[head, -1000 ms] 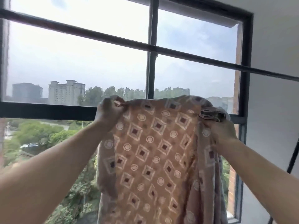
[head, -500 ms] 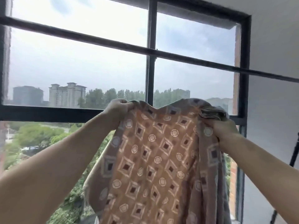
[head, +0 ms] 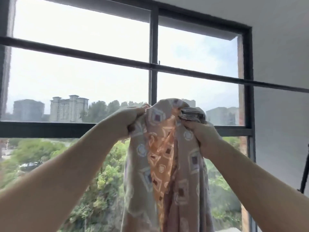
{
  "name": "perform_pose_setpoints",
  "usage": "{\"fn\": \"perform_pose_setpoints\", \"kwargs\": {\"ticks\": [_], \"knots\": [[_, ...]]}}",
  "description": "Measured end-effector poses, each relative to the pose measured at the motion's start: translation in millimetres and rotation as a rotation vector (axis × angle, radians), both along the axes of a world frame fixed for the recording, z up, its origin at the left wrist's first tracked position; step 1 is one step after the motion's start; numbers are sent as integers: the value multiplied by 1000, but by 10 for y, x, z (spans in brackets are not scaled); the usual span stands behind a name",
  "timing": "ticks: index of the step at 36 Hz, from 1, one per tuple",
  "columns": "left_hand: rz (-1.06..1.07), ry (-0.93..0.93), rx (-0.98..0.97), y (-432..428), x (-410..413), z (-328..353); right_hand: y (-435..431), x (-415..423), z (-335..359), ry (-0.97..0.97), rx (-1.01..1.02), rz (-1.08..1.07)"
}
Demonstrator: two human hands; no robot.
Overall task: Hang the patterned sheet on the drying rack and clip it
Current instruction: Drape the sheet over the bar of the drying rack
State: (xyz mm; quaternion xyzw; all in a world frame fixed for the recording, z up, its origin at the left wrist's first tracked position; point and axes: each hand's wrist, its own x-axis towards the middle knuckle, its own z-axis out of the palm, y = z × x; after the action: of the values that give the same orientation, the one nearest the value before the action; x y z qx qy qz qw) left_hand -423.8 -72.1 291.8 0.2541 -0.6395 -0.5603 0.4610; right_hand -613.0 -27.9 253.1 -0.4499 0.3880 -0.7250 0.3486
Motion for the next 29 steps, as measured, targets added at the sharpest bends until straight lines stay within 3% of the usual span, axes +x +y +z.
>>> {"fn": "perform_pose_setpoints", "kwargs": {"ticks": [7, 10, 13, 20, 22, 25, 26, 29], "knots": [[273, -539, -332, 233, 68, 23, 22, 192, -80, 181, 111, 219], [334, -588, -487, 257, -7, -20, 70, 278, -97, 324, 117, 388], [320, -563, -531, 236, -29, -60, 68, 284, -139, 420, 147, 417], [192, -509, -478, 138, -53, -171, -15, 263, -249, 497, 18, -15], [111, -600, -421, 110, 8, -210, -46, 197, -246, 457, 19, -171], [33, -924, -379, 84, 107, -321, -55, 58, -220, 360, 85, -322], [55, -931, -375, 67, 138, -341, -46, 17, -212, 333, 90, -358], [312, -564, -396, -49, 237, -281, -3, -79, -165, 200, 68, -439]]}}
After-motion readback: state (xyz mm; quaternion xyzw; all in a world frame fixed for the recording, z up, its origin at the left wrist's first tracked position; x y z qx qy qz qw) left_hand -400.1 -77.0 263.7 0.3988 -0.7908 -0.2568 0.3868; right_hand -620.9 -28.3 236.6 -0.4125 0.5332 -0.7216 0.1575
